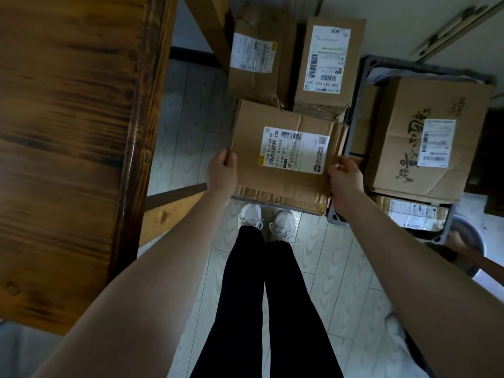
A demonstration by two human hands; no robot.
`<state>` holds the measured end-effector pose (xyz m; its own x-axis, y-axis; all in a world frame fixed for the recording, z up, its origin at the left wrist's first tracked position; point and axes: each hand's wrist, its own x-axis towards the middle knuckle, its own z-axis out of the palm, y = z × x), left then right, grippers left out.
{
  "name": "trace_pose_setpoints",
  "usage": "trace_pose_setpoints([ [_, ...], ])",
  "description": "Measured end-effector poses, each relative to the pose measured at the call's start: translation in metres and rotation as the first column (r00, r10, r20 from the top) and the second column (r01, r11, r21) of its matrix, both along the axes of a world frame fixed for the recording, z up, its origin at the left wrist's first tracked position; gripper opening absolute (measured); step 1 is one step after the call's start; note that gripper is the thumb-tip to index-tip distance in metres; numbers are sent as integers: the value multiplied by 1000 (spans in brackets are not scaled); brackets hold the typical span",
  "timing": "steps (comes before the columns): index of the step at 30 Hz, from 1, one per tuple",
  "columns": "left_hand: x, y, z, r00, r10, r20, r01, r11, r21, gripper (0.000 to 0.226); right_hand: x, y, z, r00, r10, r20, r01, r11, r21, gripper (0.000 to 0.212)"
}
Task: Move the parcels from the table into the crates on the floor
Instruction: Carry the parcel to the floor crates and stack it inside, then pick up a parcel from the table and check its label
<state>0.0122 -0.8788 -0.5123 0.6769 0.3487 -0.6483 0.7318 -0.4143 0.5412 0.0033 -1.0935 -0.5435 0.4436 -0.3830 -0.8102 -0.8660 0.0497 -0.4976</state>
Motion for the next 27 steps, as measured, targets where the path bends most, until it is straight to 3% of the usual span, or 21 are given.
trace_pose_setpoints([
  [4, 7, 0, -5, 998, 23, -58, -25, 999, -23, 30, 1, 1, -5, 1000, 19, -18, -19, 1000, -16, 37],
  [16, 3, -4, -6, 997, 17, -71, -14, 999, 49, 21, 8, -1, -5, 999, 30, -27, -32, 998, -62, 44],
  [27, 6, -8, -2, 978, 130, -166, -124, 991, 47, 29, 8, -1, 8, 991, 87, -106, -91, 995, -28, 42],
])
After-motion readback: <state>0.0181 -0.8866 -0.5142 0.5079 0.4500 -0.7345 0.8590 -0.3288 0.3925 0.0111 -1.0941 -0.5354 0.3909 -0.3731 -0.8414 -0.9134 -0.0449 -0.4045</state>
